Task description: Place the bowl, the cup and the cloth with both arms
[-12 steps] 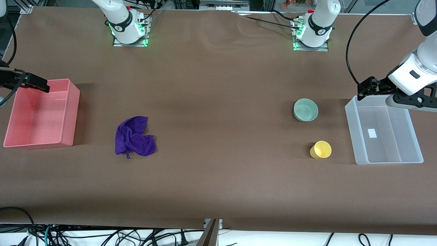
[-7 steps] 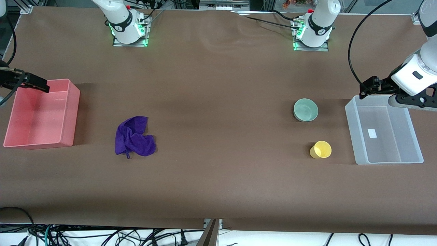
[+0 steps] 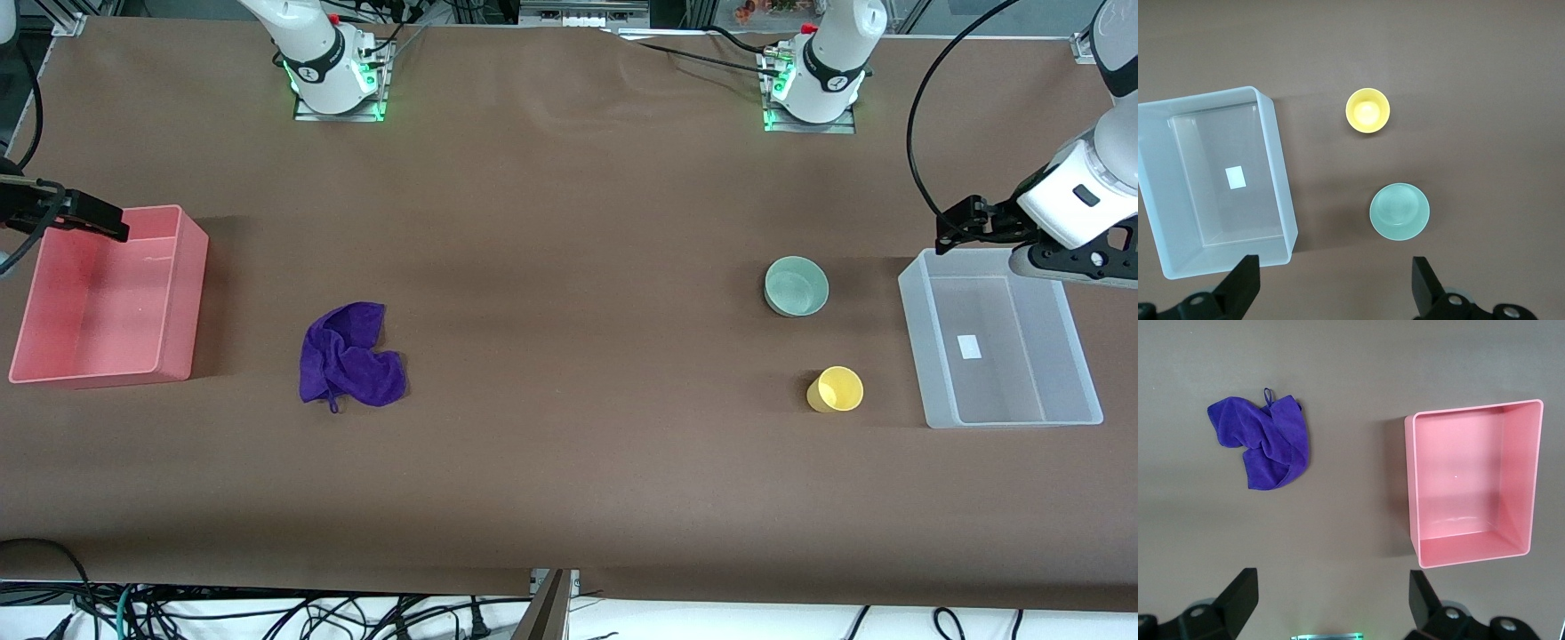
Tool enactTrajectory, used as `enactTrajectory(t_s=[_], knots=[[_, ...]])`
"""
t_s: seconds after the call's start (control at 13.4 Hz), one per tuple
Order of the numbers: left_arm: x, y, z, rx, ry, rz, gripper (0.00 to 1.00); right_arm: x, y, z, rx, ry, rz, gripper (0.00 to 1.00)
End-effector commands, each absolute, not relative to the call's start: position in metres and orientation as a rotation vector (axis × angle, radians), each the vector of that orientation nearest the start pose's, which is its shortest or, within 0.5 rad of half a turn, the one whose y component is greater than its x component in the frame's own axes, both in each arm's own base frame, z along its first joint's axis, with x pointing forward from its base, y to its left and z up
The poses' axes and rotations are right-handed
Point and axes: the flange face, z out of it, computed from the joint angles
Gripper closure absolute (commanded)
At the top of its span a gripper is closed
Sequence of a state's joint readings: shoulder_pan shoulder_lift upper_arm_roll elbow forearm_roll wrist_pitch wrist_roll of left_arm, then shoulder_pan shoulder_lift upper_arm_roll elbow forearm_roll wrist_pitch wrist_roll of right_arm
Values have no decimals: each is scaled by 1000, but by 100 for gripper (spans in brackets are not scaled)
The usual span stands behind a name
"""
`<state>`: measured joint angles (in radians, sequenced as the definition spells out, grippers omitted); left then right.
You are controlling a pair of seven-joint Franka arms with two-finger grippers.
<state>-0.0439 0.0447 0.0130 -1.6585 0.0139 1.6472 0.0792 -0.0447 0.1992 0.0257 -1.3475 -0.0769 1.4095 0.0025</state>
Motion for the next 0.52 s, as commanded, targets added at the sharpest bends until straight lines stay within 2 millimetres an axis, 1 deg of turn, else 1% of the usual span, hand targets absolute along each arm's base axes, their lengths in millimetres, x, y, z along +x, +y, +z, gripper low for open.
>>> enactTrajectory(t_s=[0.0, 0.07, 0.15, 0.22, 0.3, 0.37, 0.45], knots=[[564, -20, 549, -3154, 217, 178, 0, 609, -16, 591, -3231, 29, 218, 0], [560, -26, 532, -3150, 235, 231, 0, 612, -15, 586, -3230, 30, 193, 0], [558, -35, 509, -3146, 255, 287, 0, 614, -14, 576, -3228, 18, 200, 0], [558, -43, 487, -3140, 280, 331, 0, 619, -12, 556, -3228, 1, 202, 0], [558, -43, 465, -3138, 286, 353, 0, 625, -9, 532, -3229, -16, 197, 0], [557, -42, 445, -3136, 309, 365, 0, 630, -1, 506, -3227, -43, 189, 0], [559, -40, 423, -3135, 391, 360, 0, 634, 11, 476, -3220, -83, 177, 0]])
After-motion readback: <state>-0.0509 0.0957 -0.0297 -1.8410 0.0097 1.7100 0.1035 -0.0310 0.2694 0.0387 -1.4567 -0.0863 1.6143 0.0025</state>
